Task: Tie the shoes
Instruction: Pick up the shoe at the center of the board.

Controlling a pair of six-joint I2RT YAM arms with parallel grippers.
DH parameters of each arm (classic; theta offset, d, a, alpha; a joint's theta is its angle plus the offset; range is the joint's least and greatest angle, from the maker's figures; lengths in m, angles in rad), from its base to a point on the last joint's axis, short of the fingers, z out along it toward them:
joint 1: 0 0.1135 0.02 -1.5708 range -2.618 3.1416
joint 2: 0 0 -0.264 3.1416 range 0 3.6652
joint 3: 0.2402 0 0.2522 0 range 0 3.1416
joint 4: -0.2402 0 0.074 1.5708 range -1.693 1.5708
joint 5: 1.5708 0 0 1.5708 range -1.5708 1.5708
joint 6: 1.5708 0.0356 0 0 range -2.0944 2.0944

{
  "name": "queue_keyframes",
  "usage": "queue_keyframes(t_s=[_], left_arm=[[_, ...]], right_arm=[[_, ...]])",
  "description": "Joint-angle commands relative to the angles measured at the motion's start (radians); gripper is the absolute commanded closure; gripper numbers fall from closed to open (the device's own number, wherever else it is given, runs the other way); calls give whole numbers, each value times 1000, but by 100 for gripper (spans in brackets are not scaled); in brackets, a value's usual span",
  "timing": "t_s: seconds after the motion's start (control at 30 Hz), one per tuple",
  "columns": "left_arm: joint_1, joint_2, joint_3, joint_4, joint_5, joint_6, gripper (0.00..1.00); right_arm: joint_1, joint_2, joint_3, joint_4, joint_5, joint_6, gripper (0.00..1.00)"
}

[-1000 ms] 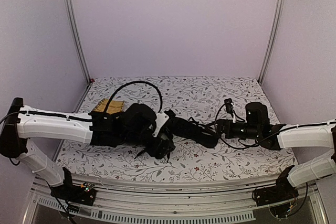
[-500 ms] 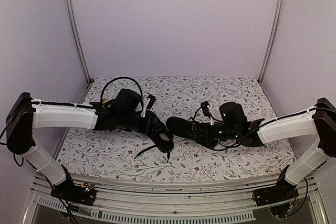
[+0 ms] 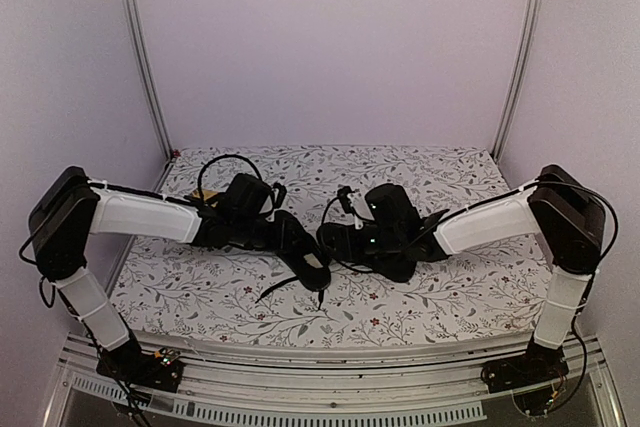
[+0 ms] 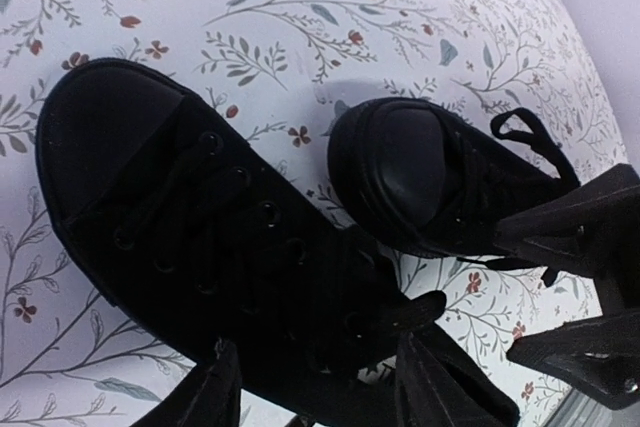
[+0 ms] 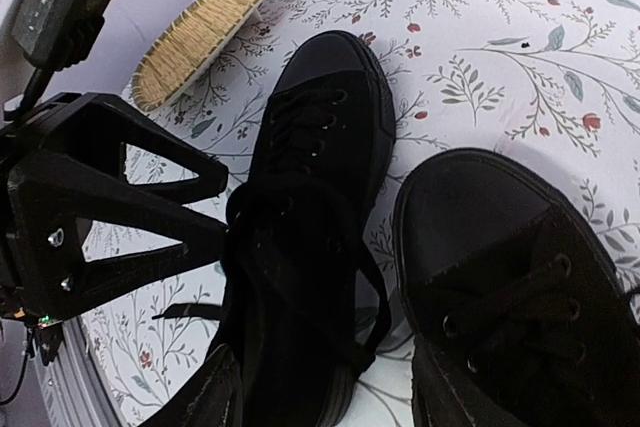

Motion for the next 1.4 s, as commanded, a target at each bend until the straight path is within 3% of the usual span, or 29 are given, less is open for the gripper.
queue_keyframes(t_s=[0.0, 0.23, 0.43, 0.57, 0.67, 0.7, 0.77, 0.97, 1.13, 1.37], left_arm=[[29, 30, 26, 47, -9, -7, 48], [35, 60, 40, 53, -2, 10, 51], [36, 89, 56, 61, -11, 34, 59], [39, 123, 74, 63, -8, 53, 67], [39, 117, 70, 68, -11, 63, 84], [39, 106, 60, 73, -17, 66, 90], [40, 79, 43, 73, -38, 73, 100], [38, -45, 35, 84, 46, 158, 100], [36, -116, 61, 71, 164, 212, 100], [16, -172, 54, 72, 246, 206, 100]], right_arm=[[-8, 92, 102, -54, 7, -83, 46], [-14, 153, 147, -45, -104, -159, 48], [-18, 199, 184, -63, -78, -189, 51], [-21, 235, 200, -74, -70, -217, 66], [-20, 230, 233, -77, -115, -240, 93], [-21, 221, 230, -75, -138, -251, 97], [-20, 187, 216, -71, -186, -263, 97], [-13, 9, 152, -126, -200, -265, 98], [-13, -113, 156, -282, -159, -267, 98], [28, -178, 122, -435, -174, -214, 98]])
